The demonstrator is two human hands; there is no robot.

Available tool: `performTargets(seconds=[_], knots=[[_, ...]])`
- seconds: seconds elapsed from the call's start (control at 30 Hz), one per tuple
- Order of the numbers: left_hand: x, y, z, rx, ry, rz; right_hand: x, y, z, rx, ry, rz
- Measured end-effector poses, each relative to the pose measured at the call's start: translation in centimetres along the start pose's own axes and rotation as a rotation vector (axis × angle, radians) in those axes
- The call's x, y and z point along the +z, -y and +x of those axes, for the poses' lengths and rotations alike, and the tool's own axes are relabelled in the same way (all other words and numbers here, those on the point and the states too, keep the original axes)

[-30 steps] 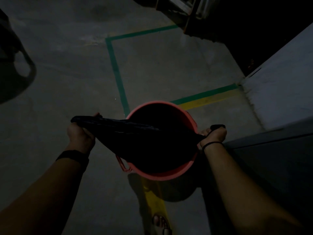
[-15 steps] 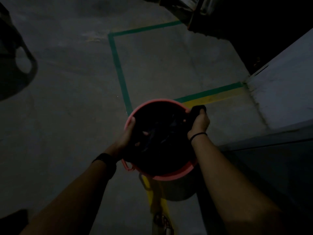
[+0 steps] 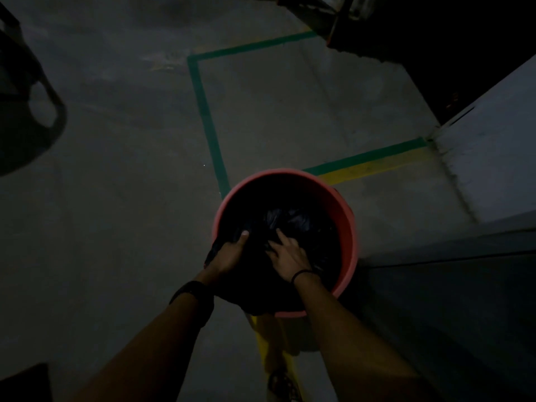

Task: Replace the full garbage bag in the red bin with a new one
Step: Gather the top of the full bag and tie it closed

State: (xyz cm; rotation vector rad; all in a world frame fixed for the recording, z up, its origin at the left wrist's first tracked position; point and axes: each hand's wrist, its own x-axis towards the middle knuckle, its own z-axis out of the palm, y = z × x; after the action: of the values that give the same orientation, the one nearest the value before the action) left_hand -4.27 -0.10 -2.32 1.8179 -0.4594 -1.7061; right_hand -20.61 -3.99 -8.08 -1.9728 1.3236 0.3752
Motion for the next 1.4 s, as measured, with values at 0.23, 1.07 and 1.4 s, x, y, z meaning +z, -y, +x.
performTargets(seconds=[0.23,1.07,1.4], knots=[[1.5,-1.2,1.5,0.25,-0.336,0.104,2.1,-1.5,-0.2,0.001,0.143,-0.264],[8.3,-5.0,0.2,0.206,-0.079,-0.427,-9.4,1.5,0.9,0.353,-0.435,1.314],[8.3,-5.8,1.0,-0.064,-0.072,-0.406,-9.9,3.6,-1.1,0.229,-0.138,1.224]])
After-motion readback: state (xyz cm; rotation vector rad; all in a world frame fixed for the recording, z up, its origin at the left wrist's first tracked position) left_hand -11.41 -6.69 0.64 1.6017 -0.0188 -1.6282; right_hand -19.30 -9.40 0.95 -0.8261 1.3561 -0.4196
